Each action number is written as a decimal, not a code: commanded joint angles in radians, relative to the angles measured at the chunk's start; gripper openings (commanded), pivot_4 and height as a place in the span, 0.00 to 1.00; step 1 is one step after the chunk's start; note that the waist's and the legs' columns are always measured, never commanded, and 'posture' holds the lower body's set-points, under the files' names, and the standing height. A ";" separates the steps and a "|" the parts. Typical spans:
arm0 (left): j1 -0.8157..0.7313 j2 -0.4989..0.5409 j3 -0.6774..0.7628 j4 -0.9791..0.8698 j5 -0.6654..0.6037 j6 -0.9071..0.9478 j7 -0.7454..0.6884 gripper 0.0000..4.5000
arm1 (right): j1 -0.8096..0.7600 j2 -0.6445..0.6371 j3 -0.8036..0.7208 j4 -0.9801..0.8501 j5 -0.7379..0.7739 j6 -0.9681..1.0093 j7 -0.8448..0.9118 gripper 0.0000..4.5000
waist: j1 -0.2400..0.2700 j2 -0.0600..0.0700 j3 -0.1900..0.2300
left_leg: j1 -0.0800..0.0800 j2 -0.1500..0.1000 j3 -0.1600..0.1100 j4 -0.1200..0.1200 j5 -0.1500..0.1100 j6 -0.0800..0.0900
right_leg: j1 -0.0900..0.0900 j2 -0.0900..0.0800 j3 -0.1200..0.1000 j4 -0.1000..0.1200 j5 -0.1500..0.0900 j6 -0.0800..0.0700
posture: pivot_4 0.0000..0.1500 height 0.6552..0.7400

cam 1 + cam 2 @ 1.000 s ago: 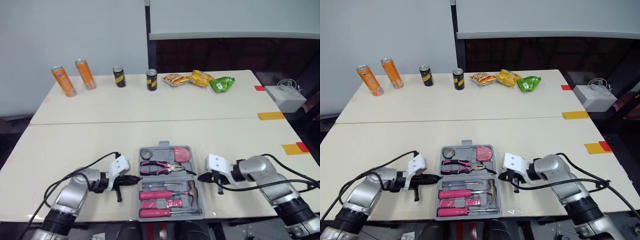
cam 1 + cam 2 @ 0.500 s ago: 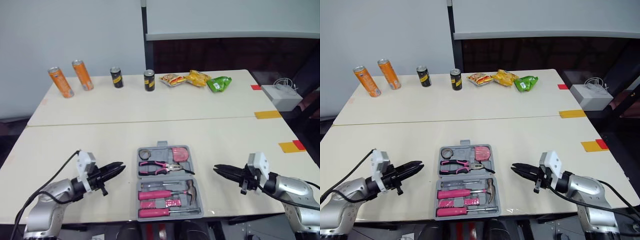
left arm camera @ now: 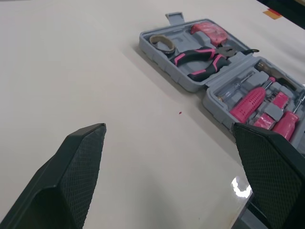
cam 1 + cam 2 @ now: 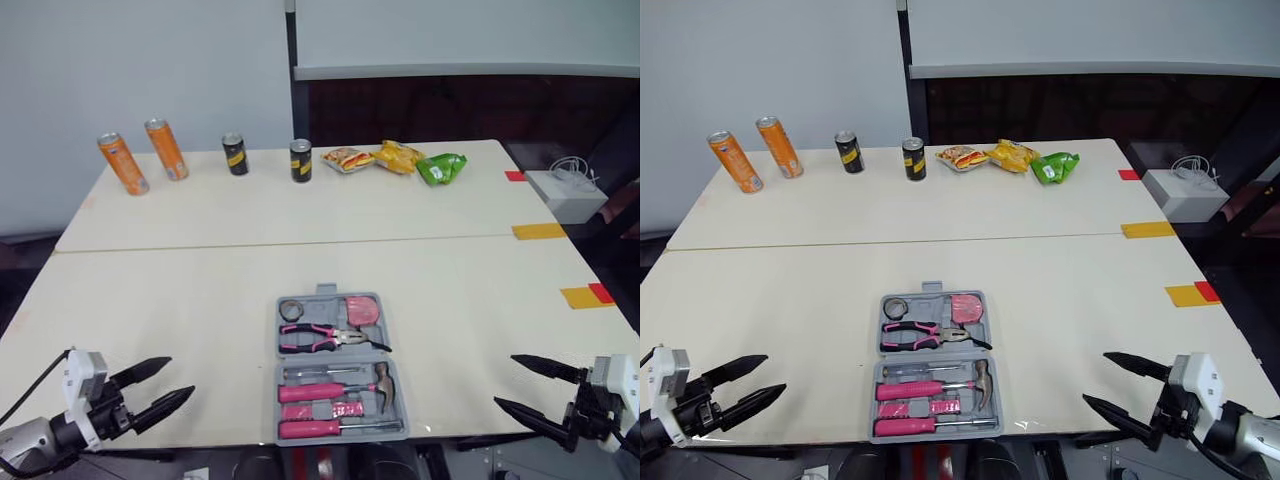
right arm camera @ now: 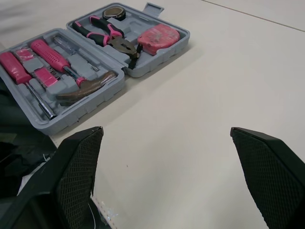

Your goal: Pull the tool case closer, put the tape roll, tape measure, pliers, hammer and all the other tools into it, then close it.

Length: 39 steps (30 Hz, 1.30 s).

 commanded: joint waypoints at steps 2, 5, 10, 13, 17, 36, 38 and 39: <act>-0.037 0.029 -0.030 -0.044 0.010 -0.039 -0.022 1.00 | -0.017 -0.022 0.006 -0.077 0.065 0.110 -0.039 1.00 | 0.006 0.000 0.000 | 0.000 0.000 0.000 0.000 0.000 0.000 | 0.000 0.000 0.000 0.000 0.000 0.000 | 1.00 1.00; -0.098 0.043 -0.091 -0.095 -0.007 -0.011 -0.033 1.00 | -0.091 -0.041 0.083 -0.136 0.050 0.210 -0.105 1.00 | 0.007 0.000 0.000 | 0.002 0.000 0.000 0.000 0.003 0.004 | 0.001 0.000 0.000 0.001 0.002 -0.002 | 1.00 1.00; -0.214 0.044 -0.232 -0.123 0.003 0.008 -0.064 0.83 | -0.294 -0.058 0.239 -0.166 0.026 0.379 -0.204 1.00 | 0.004 0.001 -0.001 | 0.004 0.000 0.000 0.000 0.003 0.004 | 0.004 0.000 0.000 0.002 0.003 -0.004 | 1.00 1.00; -0.288 0.030 -0.343 -0.105 0.046 -0.012 -0.082 0.61 | -0.476 -0.065 0.348 -0.148 0.047 0.550 -0.244 1.00 | 0.001 0.003 -0.001 | 0.004 0.000 0.000 0.001 0.003 0.005 | 0.003 0.000 0.000 0.003 0.003 -0.004 | 1.00 1.00; -0.353 0.013 -0.457 -0.070 0.108 -0.047 -0.097 0.31 | -0.665 -0.060 0.444 -0.080 0.080 0.769 -0.256 1.00 | -0.001 0.003 -0.001 | 0.001 0.000 0.000 0.002 0.004 0.005 | -0.003 0.000 0.000 0.008 0.003 -0.004 | 1.00 1.00; -0.411 -0.057 -0.647 0.056 0.274 -0.170 -0.062 0.01 | -1.027 0.056 0.748 0.345 -0.154 0.878 -0.225 1.00 | -0.001 0.004 -0.001 | -0.001 0.001 0.001 0.009 0.007 0.000 | -0.005 0.000 0.003 0.021 0.003 -0.006 | 1.00 1.00; -0.406 -0.057 -0.654 0.085 0.296 -0.189 -0.052 0.01 | -1.048 0.079 0.766 0.373 -0.162 0.895 -0.215 1.00 | 0.000 0.004 0.000 | -0.001 0.001 0.001 0.009 0.007 0.000 | -0.005 0.000 0.002 0.021 0.003 -0.006 | 1.00 1.00; -0.404 -0.058 -0.657 0.095 0.305 -0.196 -0.048 0.01 | -1.055 0.086 0.772 0.381 -0.165 0.899 -0.212 1.00 | -0.001 0.004 0.000 | -0.001 0.001 0.001 0.009 0.007 0.000 | -0.005 0.000 0.003 0.021 0.003 -0.006 | 1.00 1.00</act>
